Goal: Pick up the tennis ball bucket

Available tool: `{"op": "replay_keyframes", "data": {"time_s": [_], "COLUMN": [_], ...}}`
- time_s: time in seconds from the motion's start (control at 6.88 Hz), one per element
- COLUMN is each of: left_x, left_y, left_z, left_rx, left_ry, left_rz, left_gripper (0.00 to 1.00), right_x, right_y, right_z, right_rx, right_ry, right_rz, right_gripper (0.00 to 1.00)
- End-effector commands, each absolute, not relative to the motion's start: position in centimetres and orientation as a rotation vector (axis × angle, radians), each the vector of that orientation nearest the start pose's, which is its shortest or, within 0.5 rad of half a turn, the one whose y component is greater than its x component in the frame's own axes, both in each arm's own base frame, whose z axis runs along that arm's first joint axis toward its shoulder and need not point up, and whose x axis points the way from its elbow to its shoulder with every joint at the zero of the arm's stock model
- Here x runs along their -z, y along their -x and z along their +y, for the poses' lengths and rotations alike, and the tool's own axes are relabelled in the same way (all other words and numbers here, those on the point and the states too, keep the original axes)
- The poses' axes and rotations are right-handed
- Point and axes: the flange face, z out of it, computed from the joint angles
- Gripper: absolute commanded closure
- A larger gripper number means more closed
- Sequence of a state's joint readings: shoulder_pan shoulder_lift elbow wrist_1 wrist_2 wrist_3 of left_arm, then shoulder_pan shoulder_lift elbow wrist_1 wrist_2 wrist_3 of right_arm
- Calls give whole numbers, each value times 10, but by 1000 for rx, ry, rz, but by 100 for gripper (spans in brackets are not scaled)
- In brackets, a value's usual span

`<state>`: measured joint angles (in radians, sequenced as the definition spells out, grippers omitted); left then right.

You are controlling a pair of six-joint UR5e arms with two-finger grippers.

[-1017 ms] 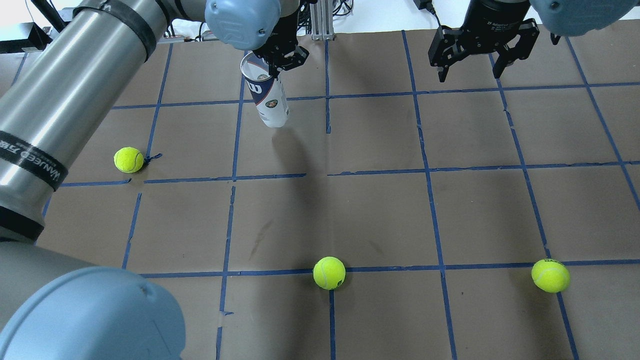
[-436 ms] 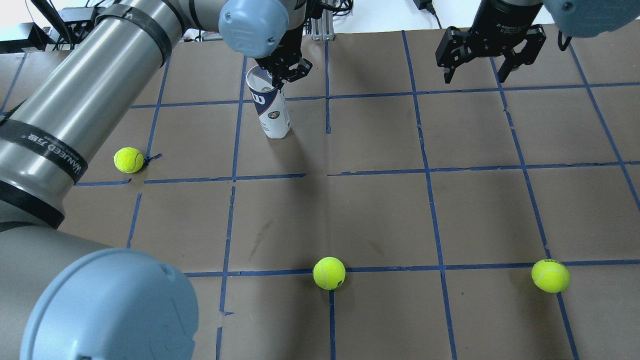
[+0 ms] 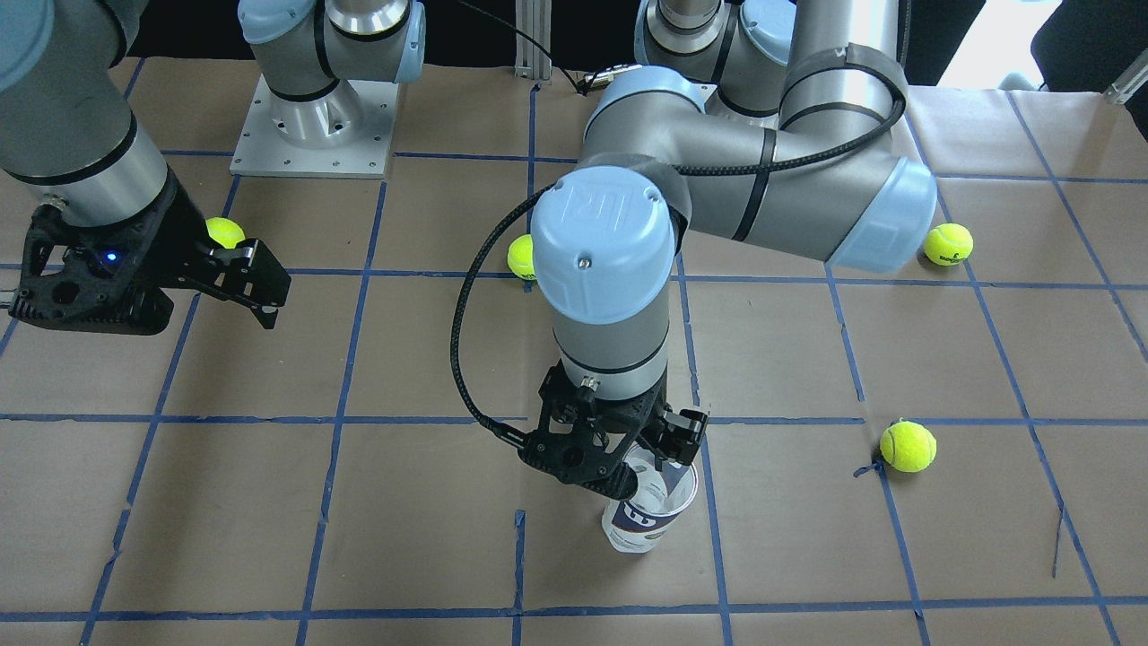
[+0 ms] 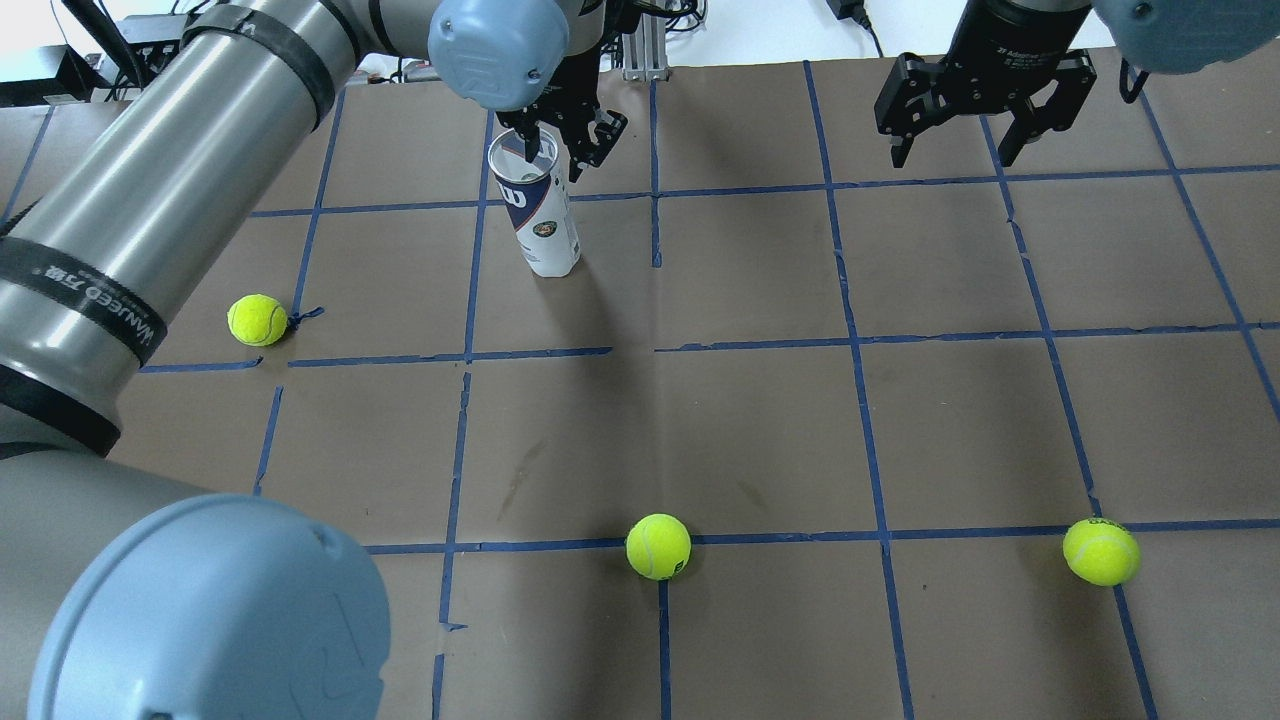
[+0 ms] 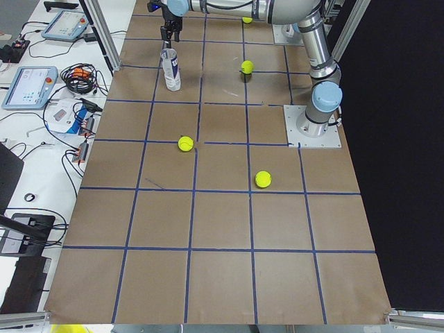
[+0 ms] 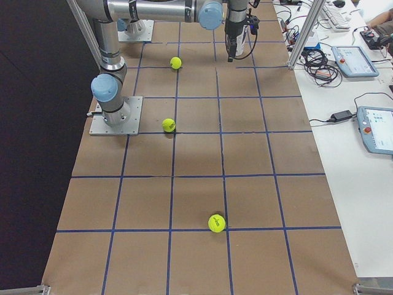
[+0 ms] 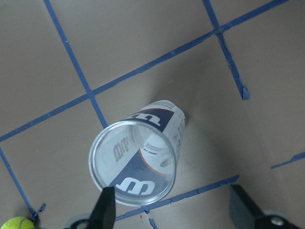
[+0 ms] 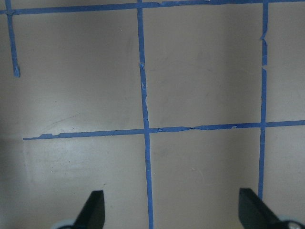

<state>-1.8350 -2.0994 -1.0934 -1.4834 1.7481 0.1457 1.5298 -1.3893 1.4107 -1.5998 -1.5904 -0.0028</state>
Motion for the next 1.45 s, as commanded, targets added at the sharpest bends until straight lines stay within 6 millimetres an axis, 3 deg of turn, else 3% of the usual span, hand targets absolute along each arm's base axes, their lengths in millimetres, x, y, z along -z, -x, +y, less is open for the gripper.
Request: {"op": "replay_keyframes", "data": {"time_s": [0.0, 0.15, 0.29, 0.44, 0.58, 0.73, 0.87, 1.02, 1.31], "left_x": [-482, -520, -533, -514, -481, -481, -487, -494, -500], "left_y": [252, 202, 191, 179, 166, 160, 159, 157, 157], "left_z": [-621, -592, -545, -515, -508, -496, -499, -499, -498], "left_rx": [111, 138, 133, 83, 58, 107, 128, 100, 35], "left_ry": [-520, -417, -400, -382, -330, -317, -227, -44, -45], "left_rz": [2989, 3056, 3080, 3085, 3090, 3087, 3099, 3117, 3108], "left_gripper": [0, 0, 0, 0, 0, 0, 0, 0, 0], "right_x": [-475, -475, -477, -476, -476, -481, -481, -482, -480], "right_y": [-113, -113, -113, -113, -114, -117, -124, -136, -149], "right_z": [-573, -574, -573, -573, -573, -572, -571, -569, -566], "right_rx": [16, 19, 24, 21, 19, 39, 42, 44, 44], "right_ry": [-54, -56, -63, -66, -63, -106, -143, -114, -77], "right_rz": [3164, 3164, 3166, 3164, 3158, 3156, 3151, 3149, 3147], "right_gripper": [0, 0, 0, 0, 0, 0, 0, 0, 0]}}
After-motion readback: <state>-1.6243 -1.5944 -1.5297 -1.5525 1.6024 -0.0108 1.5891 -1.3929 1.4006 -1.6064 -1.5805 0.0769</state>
